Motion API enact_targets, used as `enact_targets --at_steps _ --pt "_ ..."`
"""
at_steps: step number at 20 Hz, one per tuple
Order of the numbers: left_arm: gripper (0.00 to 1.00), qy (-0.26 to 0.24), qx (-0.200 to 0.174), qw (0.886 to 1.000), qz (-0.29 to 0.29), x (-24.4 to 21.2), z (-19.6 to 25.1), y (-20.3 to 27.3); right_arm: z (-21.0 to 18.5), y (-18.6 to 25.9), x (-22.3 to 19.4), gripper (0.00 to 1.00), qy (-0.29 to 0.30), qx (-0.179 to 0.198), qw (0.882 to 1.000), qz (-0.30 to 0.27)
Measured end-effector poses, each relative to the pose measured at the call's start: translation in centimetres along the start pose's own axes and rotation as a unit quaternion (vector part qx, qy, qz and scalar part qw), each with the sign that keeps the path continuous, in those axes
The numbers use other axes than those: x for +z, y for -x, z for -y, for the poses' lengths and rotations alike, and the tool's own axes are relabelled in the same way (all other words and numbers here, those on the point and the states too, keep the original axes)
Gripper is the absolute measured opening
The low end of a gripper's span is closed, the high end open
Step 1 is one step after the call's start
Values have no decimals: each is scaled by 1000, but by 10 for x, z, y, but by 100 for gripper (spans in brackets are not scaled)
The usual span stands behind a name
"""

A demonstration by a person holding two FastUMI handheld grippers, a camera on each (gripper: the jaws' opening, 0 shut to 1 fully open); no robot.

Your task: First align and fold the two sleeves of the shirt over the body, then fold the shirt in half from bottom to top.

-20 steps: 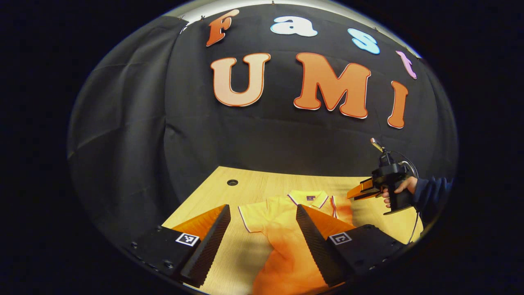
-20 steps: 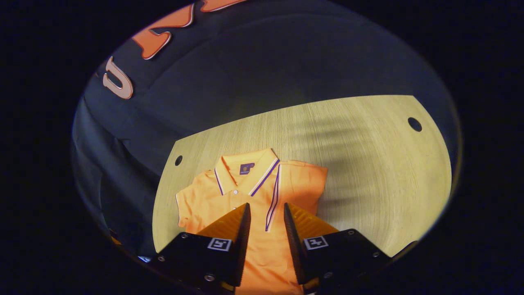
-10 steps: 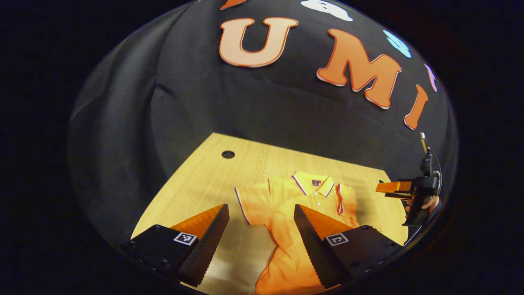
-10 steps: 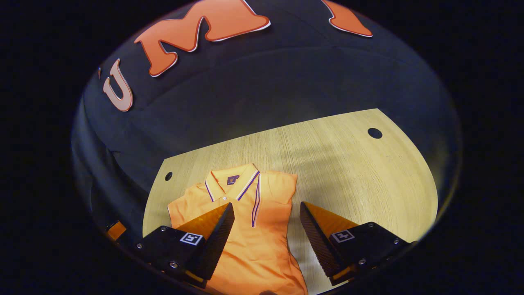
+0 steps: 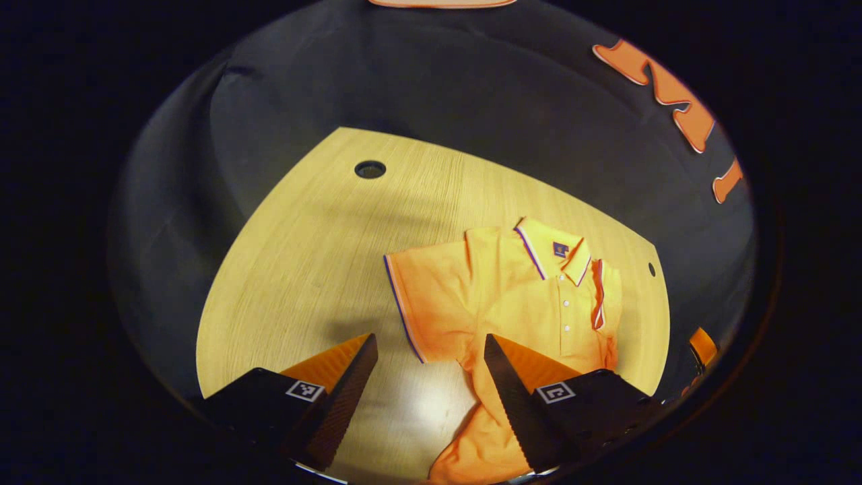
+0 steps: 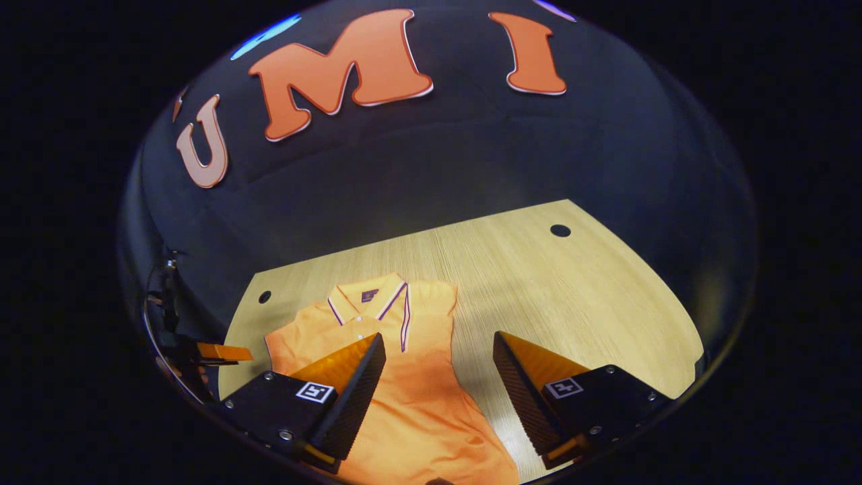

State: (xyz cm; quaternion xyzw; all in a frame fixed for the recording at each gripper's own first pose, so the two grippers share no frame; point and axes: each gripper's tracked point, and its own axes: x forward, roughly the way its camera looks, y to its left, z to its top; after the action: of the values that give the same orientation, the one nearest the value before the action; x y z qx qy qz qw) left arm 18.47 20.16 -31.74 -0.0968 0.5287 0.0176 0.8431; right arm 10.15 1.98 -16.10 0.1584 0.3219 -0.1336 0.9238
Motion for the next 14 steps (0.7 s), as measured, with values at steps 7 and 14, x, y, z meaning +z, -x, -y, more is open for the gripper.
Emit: enact_targets --at_steps 7,14 --pt "97 8 43 996 -72 13 -8 -60 3 61 -1 98 7 -26 998 50" --pt "96 -3 103 989 -108 4 -21 -86 22 82 -35 98 6 -45 998 38"
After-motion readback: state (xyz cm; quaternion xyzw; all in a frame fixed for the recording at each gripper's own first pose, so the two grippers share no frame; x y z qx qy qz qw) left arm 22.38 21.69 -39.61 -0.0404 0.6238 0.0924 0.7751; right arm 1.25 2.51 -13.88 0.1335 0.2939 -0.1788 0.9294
